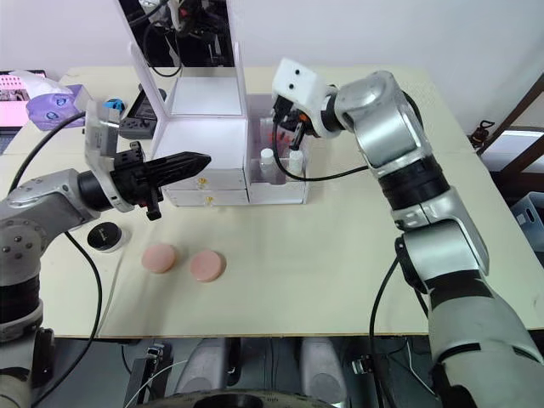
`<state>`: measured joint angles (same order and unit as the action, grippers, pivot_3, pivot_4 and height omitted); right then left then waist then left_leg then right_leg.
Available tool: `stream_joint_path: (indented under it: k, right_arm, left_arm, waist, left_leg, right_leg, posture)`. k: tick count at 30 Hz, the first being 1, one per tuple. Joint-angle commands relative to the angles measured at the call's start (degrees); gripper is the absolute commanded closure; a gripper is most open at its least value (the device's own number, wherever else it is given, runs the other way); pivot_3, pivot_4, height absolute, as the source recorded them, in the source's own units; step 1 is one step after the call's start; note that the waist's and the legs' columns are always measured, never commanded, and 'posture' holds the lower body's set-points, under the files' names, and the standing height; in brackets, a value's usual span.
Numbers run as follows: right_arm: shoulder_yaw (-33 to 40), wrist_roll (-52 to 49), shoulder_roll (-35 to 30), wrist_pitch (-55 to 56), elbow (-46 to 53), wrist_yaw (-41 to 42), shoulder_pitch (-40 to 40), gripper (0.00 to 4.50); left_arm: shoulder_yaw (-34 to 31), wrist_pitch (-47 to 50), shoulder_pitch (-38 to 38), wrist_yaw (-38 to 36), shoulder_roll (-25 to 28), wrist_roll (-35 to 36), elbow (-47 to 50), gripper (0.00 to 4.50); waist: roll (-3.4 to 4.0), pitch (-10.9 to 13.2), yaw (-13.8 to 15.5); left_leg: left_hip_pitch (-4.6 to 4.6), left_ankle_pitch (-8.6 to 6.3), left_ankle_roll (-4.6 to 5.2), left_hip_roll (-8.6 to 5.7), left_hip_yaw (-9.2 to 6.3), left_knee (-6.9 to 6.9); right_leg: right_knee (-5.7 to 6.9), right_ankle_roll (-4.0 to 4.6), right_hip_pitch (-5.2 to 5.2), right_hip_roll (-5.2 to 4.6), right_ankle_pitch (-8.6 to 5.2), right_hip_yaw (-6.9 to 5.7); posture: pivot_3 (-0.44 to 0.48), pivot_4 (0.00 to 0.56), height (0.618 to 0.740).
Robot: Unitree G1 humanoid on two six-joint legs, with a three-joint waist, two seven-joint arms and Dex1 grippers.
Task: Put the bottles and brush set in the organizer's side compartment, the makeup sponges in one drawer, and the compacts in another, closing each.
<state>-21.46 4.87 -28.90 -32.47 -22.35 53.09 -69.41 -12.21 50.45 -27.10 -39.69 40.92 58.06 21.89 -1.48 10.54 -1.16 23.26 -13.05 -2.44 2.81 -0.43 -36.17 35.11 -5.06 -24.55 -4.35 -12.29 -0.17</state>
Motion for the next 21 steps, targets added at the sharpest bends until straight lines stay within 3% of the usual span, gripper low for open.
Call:
stream_joint_path:
  k: [1, 8, 11, 15, 21]
  right_arm:
    - [0.7, 3.3, 2.5, 9.8, -9.5, -5.5, -4.1, 4.46]
    - [1.9, 6.7, 6.6, 24.6, -28.0, -13.6, -8.5, 4.46]
    - [3.0, 6.2, 6.6, 27.3, -30.4, -13.0, -9.2, 4.46]
    - [7.3, 0.6, 4.5, 22.9, -22.8, -4.2, -7.9, 4.46]
    - [17.0, -13.3, -3.2, 5.4, 0.3, 8.3, 0.5, 4.46]
  left_arm:
    - [-0.5, -1.2, -0.9, 0.1, -0.3, 0.0, 1.6, 4.5]
    - [-0.7, -1.5, -1.1, -0.4, -0.1, -0.6, 1.0, 4.5]
    - [-1.2, -1.6, -1.1, -0.7, 0.3, -0.9, 0.6, 4.5]
    - [-2.5, -1.7, -0.5, -1.2, 1.2, -1.0, 0.5, 4.5]
    - [-3.9, -2.3, 0.9, -2.8, 3.3, -1.7, 0.1, 4.5]
  waist:
    - [0.0, 0.0, 0.0]
    - [0.0, 0.0, 0.0]
    - [0.0, 0.0, 0.0]
    - [0.01, 0.0, 0.0]
    - [0.0, 0.0, 0.6]
  left_leg:
    - [0.0, 0.0, 0.0, 0.0, 0.0, 0.0]
    - [0.06, 0.0, 0.0, 0.0, 0.0, 0.01]
    - [0.04, 0.0, 0.0, 0.0, 0.0, 0.02]
    - [0.04, 0.0, 0.0, 0.0, 0.0, 0.03]
    - [0.05, 0.0, 0.01, 0.0, -0.04, 0.05]
  right_leg:
    - [0.0, 0.0, 0.0, 0.0, 0.0, 0.0]
    - [-0.04, -0.01, 0.0, 0.0, 0.01, 0.0]
    - [-0.02, -0.01, -0.01, 0.0, 0.01, 0.0]
    - [-0.01, -0.02, -0.01, 0.0, 0.01, 0.0]
    - [0.01, -0.05, 0.0, 0.0, -0.01, -0.02]
  posture:
    - [0.0, 0.15, 0.729]
    - [0.0, 0.15, 0.729]
    - [0.0, 0.15, 0.729]
    - [0.0, 0.15, 0.729]
    - [0.0, 0.15, 0.729]
